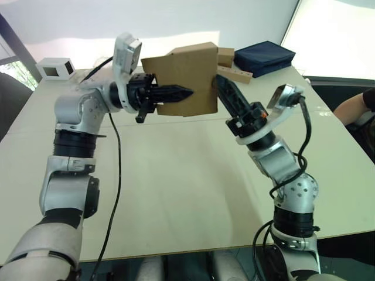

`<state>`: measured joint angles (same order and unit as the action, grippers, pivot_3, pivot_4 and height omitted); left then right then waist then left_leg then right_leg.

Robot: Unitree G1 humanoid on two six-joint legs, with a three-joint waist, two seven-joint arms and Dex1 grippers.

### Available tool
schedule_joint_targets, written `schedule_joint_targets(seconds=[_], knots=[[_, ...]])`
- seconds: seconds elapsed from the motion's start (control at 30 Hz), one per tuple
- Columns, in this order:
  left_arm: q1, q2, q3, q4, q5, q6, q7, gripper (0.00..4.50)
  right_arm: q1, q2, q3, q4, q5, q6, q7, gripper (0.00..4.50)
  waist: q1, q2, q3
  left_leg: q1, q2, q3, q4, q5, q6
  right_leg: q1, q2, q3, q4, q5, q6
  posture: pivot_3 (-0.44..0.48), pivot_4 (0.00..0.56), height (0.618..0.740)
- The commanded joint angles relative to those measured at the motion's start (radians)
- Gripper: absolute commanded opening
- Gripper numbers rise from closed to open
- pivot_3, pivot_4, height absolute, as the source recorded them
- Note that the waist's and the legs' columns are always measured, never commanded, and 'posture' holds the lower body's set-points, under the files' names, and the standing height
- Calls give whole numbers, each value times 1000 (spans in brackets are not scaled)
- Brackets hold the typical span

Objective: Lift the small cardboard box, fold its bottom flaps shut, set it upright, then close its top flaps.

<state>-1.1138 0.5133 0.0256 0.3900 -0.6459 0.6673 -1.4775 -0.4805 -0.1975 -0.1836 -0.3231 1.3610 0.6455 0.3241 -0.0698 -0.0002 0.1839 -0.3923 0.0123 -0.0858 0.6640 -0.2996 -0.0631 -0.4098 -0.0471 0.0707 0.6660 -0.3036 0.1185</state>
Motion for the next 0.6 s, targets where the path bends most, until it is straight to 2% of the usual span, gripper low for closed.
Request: schedule_joint_targets(seconds=[0.03,0.2,0.3,0.4,0.43,0.47,0.6], knots=[[-27,18,27,-44,-25,7,-15,0,5,-50,-29,-40,41,25,32,2544,-1,0,0,0,0,0,0,0,1,0,0,0,0,0,0,0,150,740],[-19,26,24,-59,-30,22,-23,0,2,-123,-77,-20,38,27,48,2544,0,0,0,0,0,0,0,-1,1,0,0,0,0,0,0,0,150,740],[-15,30,22,-66,-32,29,-26,0,-5,-149,-100,-4,4,5,54,1764,1,0,0,0,0,0,0,-1,1,0,0,0,0,0,0,0,150,740],[-14,32,21,-67,-33,34,-28,0,-22,-164,-112,6,-28,-14,63,735,0,0,0,0,0,0,0,-1,1,0,0,0,0,0,0,0,150,740],[-14,32,21,-68,-32,35,-28,0,-27,-164,-110,5,-38,-17,65,259,0,0,0,0,0,0,0,-1,1,0,0,0,0,0,0,0,150,740],[-14,32,21,-67,-32,36,-28,0,-32,-163,-104,4,-45,-19,67,25,0,0,0,0,0,0,0,-1,1,0,0,0,0,0,0,0,150,740],[-13,25,16,-72,-31,43,-25,0,-53,-140,-62,-16,-70,-17,68,25,0,0,0,0,0,0,0,-1,1,0,0,0,0,0,0,0,150,740]])
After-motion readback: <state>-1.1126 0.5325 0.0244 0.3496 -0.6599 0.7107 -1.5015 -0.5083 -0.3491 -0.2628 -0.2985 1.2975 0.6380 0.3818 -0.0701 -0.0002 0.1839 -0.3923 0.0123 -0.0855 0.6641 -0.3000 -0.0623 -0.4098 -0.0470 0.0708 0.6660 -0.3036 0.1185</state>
